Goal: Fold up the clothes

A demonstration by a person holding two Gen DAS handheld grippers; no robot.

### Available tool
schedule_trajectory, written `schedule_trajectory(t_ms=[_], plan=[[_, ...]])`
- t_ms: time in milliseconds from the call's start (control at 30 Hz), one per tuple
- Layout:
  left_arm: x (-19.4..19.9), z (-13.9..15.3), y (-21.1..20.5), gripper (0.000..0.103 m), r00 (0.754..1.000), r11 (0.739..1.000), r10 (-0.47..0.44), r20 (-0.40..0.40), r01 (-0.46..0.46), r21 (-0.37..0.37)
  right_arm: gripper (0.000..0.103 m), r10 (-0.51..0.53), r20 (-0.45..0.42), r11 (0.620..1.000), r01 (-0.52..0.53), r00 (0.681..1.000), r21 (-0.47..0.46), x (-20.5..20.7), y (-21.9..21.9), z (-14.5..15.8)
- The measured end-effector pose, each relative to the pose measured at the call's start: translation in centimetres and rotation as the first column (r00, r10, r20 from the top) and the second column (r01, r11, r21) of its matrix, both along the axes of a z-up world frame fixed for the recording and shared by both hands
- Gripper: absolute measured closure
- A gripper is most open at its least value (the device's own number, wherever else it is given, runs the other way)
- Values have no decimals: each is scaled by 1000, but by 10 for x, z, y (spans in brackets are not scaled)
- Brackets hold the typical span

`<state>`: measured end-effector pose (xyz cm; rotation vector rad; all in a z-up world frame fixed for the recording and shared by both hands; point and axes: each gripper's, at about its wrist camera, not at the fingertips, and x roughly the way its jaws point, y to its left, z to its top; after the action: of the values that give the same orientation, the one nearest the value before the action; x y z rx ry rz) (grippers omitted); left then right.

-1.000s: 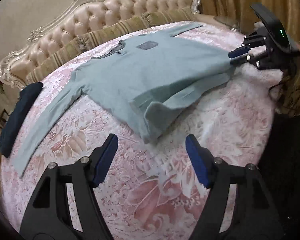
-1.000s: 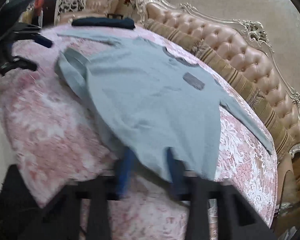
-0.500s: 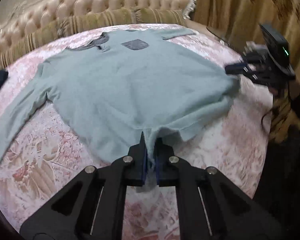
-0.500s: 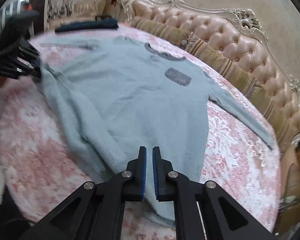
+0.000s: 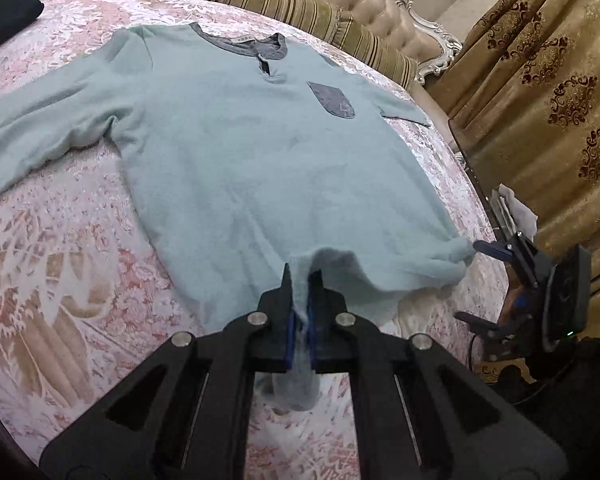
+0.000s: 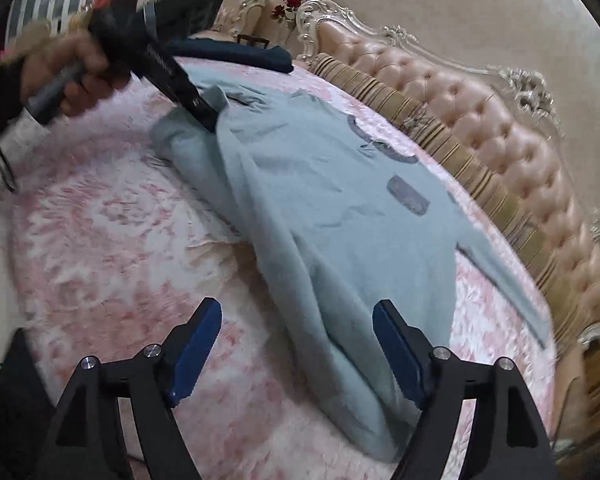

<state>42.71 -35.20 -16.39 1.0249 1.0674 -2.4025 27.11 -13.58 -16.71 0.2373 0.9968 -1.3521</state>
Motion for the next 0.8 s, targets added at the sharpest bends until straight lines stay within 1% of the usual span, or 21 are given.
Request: schedule_trajectory(t_ms=[133, 233, 267, 300, 367, 433, 500, 567, 600, 633, 667, 700, 733, 767, 800], plan=[[1, 6, -2, 97, 1000, 1000, -6, -5, 6, -13, 24, 18, -153, 1000, -18, 988, 1, 11, -7, -19], [6, 7, 3, 97, 1000, 1000, -17, -14, 17, -25, 24, -33, -232, 999, 23, 972, -46, 4, -13, -22], [8, 7, 7, 97, 1000, 999, -21, -17, 20, -30, 24, -63, -231, 997, 50, 971, -63, -2, -16, -20], [11, 7, 11, 97, 999, 999, -25, -20, 24, -38, 24, -98, -203, 993, 84, 974, -77, -12, -17, -14], [17, 9, 24, 98, 999, 997, -33, -22, 31, -64, 24, -149, -116, 986, 139, 982, -92, -35, -17, 2], [21, 13, 42, 98, 999, 993, -53, -6, 52, -109, 25, -169, -45, 982, 165, 985, -89, -51, -13, 12], [25, 16, 61, 97, 997, 984, -78, 23, 80, -159, 28, -165, 38, 985, 167, 986, -53, -62, -7, 20], [28, 17, 84, 97, 992, 974, -115, 56, 124, -191, 42, -164, 137, 986, 165, 977, 3, -70, 2, 24], [29, 15, 94, 97, 989, 970, -129, 77, 142, -197, 44, -166, 186, 986, 163, 969, 31, -73, 6, 26], [30, 12, 103, 98, 985, 967, -140, 100, 158, -200, 49, -164, 225, 986, 154, 961, 60, -77, 11, 25], [31, 9, 111, 98, 982, 965, -146, 116, 167, -201, 58, -171, 245, 984, 154, 954, 87, -80, 13, 21], [34, 5, 115, 97, 982, 967, -139, 128, 163, -198, 63, -183, 260, 981, 158, 948, 114, -84, 15, 16], [37, 2, 119, 98, 982, 969, -128, 139, 153, -195, 73, -199, 270, 977, 167, 942, 136, -86, 17, 12], [41, -1, 123, 98, 982, 971, -116, 150, 144, -191, 76, -214, 289, 973, 177, 933, 149, -89, 20, 10], [44, -3, 126, 97, 982, 972, -109, 152, 138, -190, 76, -227, 312, 971, 189, 923, 149, -95, 24, 11]])
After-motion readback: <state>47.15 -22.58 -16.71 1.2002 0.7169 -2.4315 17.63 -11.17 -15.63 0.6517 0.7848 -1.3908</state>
